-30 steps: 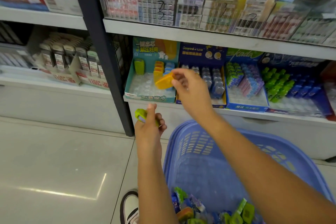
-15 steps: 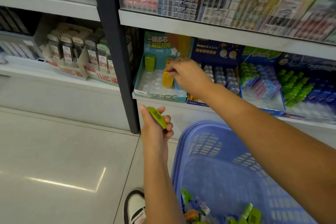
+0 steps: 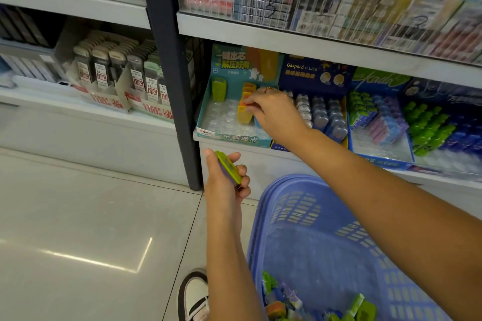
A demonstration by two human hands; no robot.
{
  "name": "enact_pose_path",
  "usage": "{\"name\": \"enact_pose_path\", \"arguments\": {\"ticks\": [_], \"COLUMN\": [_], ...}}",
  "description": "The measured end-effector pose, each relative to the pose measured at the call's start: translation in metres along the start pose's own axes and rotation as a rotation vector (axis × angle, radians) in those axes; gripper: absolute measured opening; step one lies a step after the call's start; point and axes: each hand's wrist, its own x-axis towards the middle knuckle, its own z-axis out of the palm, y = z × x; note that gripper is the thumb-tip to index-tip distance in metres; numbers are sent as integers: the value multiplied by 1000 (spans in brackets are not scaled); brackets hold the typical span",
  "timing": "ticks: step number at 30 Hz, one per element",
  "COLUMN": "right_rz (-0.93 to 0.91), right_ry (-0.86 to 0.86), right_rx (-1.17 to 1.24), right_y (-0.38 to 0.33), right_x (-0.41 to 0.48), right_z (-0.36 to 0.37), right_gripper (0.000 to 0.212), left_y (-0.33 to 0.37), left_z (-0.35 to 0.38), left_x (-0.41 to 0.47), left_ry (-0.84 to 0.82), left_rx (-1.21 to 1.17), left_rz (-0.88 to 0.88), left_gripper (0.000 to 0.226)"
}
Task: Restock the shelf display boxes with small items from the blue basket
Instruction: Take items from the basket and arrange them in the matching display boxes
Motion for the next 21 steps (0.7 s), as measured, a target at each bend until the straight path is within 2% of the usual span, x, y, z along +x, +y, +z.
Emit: {"name": "enact_pose_path", "arguments": {"ticks": [3,6,10,12,17,19,21], "right_rz": [40,15,83,93,61,50,62], "right_ry": [42,73,96,89,-76,-49,10], "right_rx": [93,-83,-23,-75,-184,-53,232], "right_y": [0,2,4,3,-2,-10,-19], "right_x": [-1,-5,-4,-2,-2,-16,-37], "right_z": [0,9,18,15,-3,-8,-14], "right_gripper": [25,28,28,28,34,43,41], "left_y": [0,1,3,6,11,13,14], "left_z": [0,-3,-7,-6,-10,-14,-16], "left_x": [1,3,4,3,-2,-3,-3], "left_ry": [-12,-20,-43,-55,-128,-194,-241], "left_rx": [-16,-43,-64,-84,-182,-236,-260], "left_rz": [-2,3,4,8,25,-3,-24], "left_gripper": [58,54,48,48,48,47,47]}}
